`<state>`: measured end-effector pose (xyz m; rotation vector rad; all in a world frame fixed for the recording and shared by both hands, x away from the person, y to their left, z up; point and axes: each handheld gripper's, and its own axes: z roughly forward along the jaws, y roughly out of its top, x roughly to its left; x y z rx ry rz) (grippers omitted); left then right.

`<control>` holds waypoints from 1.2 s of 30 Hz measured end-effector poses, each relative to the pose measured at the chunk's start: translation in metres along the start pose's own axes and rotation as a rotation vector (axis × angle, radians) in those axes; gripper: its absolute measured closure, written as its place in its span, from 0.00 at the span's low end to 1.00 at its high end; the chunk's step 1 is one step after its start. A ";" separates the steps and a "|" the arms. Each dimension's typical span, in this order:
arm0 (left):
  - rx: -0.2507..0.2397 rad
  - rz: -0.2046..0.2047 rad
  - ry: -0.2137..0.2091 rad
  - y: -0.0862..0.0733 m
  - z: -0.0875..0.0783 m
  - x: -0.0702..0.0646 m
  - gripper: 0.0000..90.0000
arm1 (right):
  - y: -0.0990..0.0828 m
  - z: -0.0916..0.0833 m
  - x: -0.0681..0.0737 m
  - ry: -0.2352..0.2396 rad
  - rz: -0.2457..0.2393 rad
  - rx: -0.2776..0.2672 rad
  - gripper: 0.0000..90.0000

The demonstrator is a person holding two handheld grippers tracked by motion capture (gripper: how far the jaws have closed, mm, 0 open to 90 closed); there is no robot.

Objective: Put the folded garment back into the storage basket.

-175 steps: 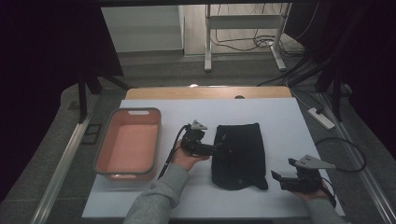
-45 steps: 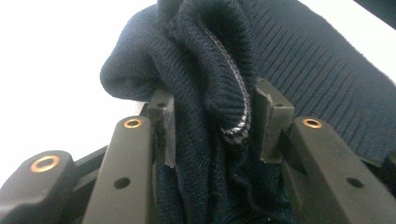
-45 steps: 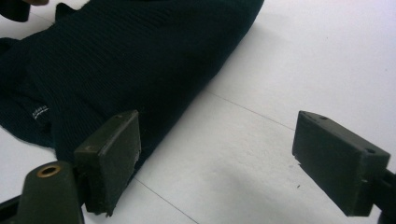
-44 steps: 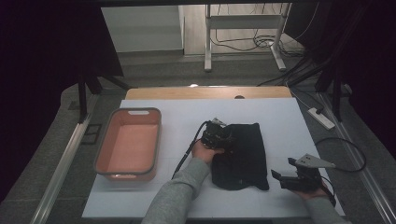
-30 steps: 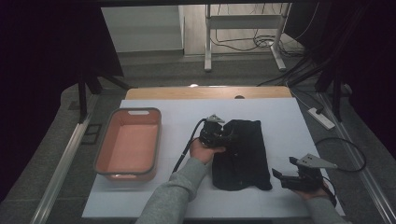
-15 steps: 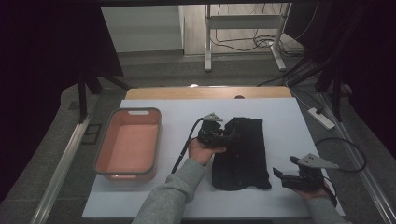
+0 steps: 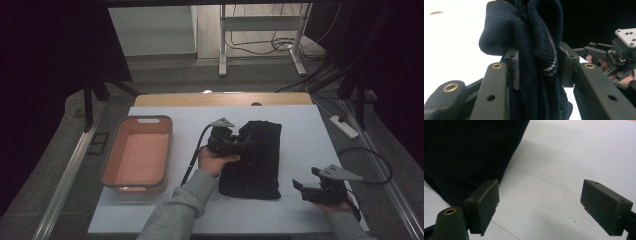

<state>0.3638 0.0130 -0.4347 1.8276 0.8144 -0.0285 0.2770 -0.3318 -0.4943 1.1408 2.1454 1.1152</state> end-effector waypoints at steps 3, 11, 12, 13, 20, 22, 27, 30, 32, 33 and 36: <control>-0.010 0.001 -0.008 0.001 -0.003 -0.001 0.67 | 0.000 0.000 0.000 0.000 -0.001 0.000 0.18; -0.025 -0.001 -0.006 0.003 -0.009 -0.002 0.67 | 0.000 0.000 0.000 0.001 0.000 0.000 0.18; -0.027 0.001 -0.005 0.003 -0.009 -0.003 0.67 | 0.000 0.000 0.000 0.000 0.000 0.000 0.18; -0.028 0.004 -0.003 0.003 -0.010 -0.003 0.67 | 0.000 0.000 0.000 0.000 -0.001 0.000 0.18; -0.043 0.015 -0.003 0.006 -0.016 -0.006 0.67 | 0.000 0.000 0.000 -0.002 0.000 0.000 0.18; -0.044 0.021 0.000 0.007 -0.018 -0.007 0.67 | 0.000 0.000 0.000 0.001 -0.002 0.001 0.18; -0.056 0.022 0.003 0.008 -0.025 -0.009 0.67 | 0.000 0.001 0.000 0.002 -0.006 0.000 0.18; -0.067 0.022 0.002 0.009 -0.028 -0.010 0.67 | 0.000 0.000 0.000 0.000 -0.007 -0.002 0.18; -0.074 0.024 0.004 0.010 -0.031 -0.011 0.67 | 0.000 0.000 0.000 -0.002 -0.006 -0.002 0.18; -0.074 0.027 0.005 0.011 -0.032 -0.011 0.67 | 0.000 0.000 0.000 -0.002 -0.006 -0.002 0.18; -0.080 0.033 0.010 0.012 -0.036 -0.012 0.67 | 0.000 0.000 0.000 0.000 -0.006 -0.001 0.18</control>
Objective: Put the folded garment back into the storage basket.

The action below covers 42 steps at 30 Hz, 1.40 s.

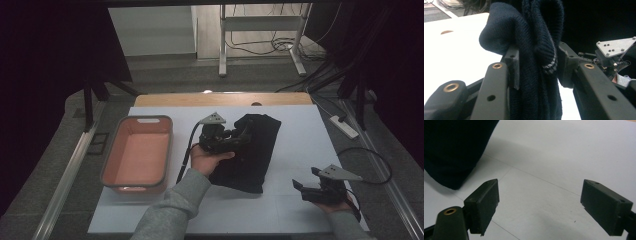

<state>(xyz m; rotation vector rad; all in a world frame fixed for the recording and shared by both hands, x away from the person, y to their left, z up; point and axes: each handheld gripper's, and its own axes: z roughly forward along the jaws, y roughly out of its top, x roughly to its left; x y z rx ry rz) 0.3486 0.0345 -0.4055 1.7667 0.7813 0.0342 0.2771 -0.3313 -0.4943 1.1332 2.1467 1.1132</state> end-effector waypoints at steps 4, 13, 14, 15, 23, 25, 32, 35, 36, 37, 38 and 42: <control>-0.009 0.002 0.007 0.001 -0.005 0.000 0.67 | 0.000 0.000 0.000 0.000 -0.002 0.002 0.18; -0.029 0.004 0.013 0.003 -0.014 0.000 0.67 | 0.000 0.000 0.000 -0.002 -0.002 0.003 0.18; -0.032 0.003 0.012 0.003 -0.015 0.000 0.67 | 0.000 0.000 0.000 -0.003 -0.003 0.004 0.18; -0.035 0.003 0.014 0.004 -0.016 0.000 0.67 | 0.000 0.000 0.000 -0.003 -0.003 0.005 0.18; -0.052 0.002 0.031 0.006 -0.027 0.000 0.67 | 0.000 0.000 0.001 -0.003 -0.003 0.006 0.18; -0.053 0.003 0.036 0.006 -0.029 0.000 0.67 | 0.000 0.000 0.001 -0.002 -0.002 0.007 0.18; -0.068 0.003 0.051 0.008 -0.039 0.002 0.67 | 0.000 0.001 0.001 -0.001 -0.004 0.009 0.18; -0.071 0.003 0.055 0.009 -0.042 0.002 0.68 | 0.000 0.001 0.001 -0.001 -0.005 0.008 0.18; -0.072 0.004 0.057 0.009 -0.043 0.002 0.68 | 0.000 0.001 0.001 -0.001 -0.006 0.008 0.18; -0.073 0.004 0.059 0.009 -0.044 0.002 0.68 | 0.000 0.001 0.001 -0.001 -0.006 0.008 0.18; -0.075 0.004 0.062 0.009 -0.045 0.002 0.68 | 0.000 0.001 0.000 -0.002 -0.007 0.010 0.18; -0.079 0.005 0.067 0.010 -0.048 0.002 0.68 | 0.000 0.002 0.001 0.001 -0.006 0.011 0.18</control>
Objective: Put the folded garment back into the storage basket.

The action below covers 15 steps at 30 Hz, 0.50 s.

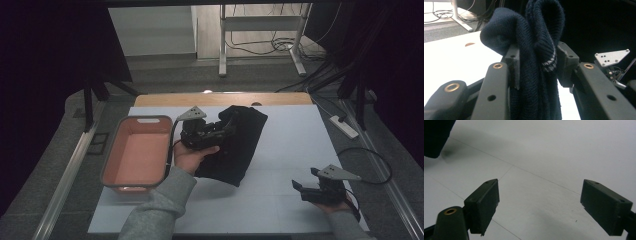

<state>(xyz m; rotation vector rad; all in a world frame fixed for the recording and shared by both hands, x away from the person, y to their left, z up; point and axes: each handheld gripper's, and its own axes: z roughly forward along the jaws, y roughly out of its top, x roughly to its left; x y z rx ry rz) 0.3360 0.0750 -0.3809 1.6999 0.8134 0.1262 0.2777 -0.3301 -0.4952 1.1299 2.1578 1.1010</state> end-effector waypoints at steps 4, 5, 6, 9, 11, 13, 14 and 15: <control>-0.004 0.002 0.004 0.001 -0.003 0.000 0.68 | 0.000 0.000 0.000 -0.001 0.001 0.001 0.18; -0.002 0.005 0.004 0.002 -0.004 0.000 0.68 | 0.000 0.000 0.000 -0.001 0.002 0.001 0.18; -0.003 0.005 0.006 0.002 -0.005 0.000 0.68 | 0.000 0.000 0.000 -0.001 0.002 0.002 0.18; -0.008 0.005 0.011 0.003 -0.008 0.000 0.68 | 0.000 0.000 0.000 0.000 0.003 0.002 0.18; -0.013 0.005 0.013 0.004 -0.010 0.000 0.68 | 0.000 0.000 0.000 0.000 0.003 0.002 0.18; -0.018 0.005 0.016 0.005 -0.013 0.000 0.68 | 0.000 0.000 0.000 -0.001 0.002 0.002 0.18; -0.019 0.006 0.017 0.005 -0.014 0.000 0.68 | 0.000 0.000 -0.001 -0.001 0.001 0.001 0.18; -0.022 0.007 0.018 0.006 -0.015 0.000 0.68 | 0.000 0.000 0.000 0.000 0.003 0.003 0.18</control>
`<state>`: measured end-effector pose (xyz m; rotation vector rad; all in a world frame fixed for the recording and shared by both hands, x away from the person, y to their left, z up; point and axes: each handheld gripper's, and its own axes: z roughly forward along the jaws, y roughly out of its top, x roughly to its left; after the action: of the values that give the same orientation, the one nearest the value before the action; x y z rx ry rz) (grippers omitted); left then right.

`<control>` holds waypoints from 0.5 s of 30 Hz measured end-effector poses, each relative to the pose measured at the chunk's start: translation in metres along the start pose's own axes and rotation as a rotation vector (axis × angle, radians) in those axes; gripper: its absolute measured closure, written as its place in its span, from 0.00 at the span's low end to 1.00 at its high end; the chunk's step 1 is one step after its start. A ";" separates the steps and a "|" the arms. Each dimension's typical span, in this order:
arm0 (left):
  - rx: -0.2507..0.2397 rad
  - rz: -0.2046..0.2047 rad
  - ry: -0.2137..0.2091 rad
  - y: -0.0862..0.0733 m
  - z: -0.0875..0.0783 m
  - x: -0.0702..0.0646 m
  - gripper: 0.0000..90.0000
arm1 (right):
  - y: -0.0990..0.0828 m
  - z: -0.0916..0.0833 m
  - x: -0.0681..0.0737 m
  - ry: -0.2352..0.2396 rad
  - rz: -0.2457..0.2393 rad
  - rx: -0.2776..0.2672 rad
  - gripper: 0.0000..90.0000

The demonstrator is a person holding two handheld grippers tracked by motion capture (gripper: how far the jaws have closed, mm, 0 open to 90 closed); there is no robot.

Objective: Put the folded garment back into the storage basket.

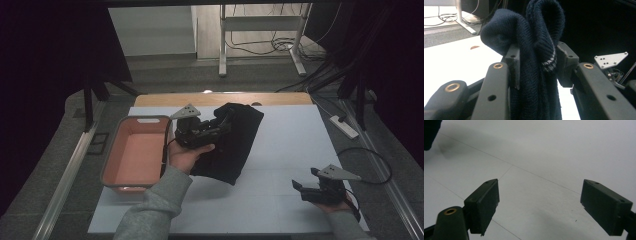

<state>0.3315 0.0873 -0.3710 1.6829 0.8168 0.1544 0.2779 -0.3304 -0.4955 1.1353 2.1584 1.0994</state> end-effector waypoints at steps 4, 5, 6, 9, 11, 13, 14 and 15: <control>-0.005 0.002 0.004 0.002 -0.004 0.000 0.68 | 0.000 0.000 0.000 -0.001 0.000 0.000 0.18; -0.006 0.002 0.006 0.002 -0.005 0.000 0.68 | 0.000 0.000 0.000 -0.001 0.001 0.000 0.18; -0.007 0.003 0.006 0.003 -0.006 0.000 0.68 | 0.000 0.000 0.000 -0.001 0.001 0.001 0.18; -0.011 0.002 0.011 0.004 -0.009 0.000 0.68 | 0.000 0.000 0.000 -0.001 0.000 0.001 0.18; -0.014 0.001 0.013 0.005 -0.011 0.001 0.68 | 0.000 0.000 0.000 -0.001 0.000 0.001 0.18; -0.012 0.005 0.014 0.005 -0.013 0.001 0.68 | 0.000 0.000 0.000 0.000 0.000 0.000 0.18; -0.014 0.005 0.016 0.005 -0.014 0.001 0.68 | 0.000 0.000 0.000 0.000 0.001 0.000 0.18; -0.014 0.004 0.017 0.005 -0.015 0.001 0.68 | 0.000 0.000 0.000 0.000 0.002 0.000 0.18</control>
<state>0.3269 0.0996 -0.3624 1.6721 0.8233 0.1770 0.2780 -0.3309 -0.4956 1.1376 2.1577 1.0996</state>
